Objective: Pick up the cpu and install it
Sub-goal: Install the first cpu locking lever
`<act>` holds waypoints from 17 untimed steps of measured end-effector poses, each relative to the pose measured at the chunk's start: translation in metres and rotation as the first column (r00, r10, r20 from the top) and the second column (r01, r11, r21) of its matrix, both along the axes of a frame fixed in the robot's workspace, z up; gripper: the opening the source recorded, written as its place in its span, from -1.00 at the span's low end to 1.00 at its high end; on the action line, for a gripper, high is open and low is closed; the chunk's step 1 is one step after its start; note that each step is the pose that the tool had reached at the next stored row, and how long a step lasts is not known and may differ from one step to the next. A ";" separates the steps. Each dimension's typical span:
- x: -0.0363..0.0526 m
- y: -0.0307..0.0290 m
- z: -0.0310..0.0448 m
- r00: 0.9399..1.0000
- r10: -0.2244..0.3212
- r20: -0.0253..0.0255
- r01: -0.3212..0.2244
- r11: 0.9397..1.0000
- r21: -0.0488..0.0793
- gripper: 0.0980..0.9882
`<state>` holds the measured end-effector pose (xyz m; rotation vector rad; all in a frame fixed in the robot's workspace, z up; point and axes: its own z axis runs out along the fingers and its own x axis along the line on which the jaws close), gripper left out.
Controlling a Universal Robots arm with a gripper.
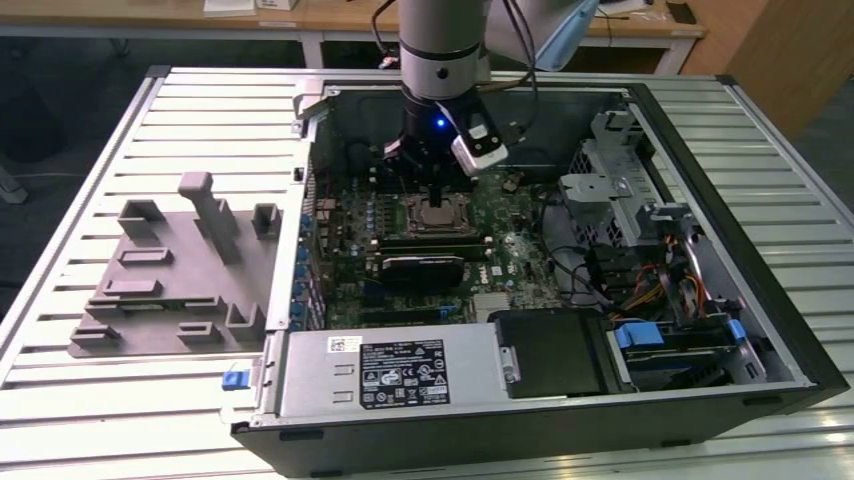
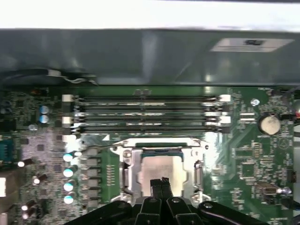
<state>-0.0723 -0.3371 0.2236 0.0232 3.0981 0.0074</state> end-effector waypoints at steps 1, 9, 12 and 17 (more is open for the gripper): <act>-0.0030 0.0000 0.0000 1.000 0.000 0.000 0.000 1.000 0.000 -0.98; -0.0255 0.0000 0.0000 1.000 0.000 0.000 0.000 1.000 0.000 -0.98; -0.0341 0.0000 0.0000 1.000 0.000 0.000 0.000 1.000 0.001 -0.98; -0.0401 0.0000 0.0003 1.000 0.000 0.000 0.000 1.000 0.003 -0.98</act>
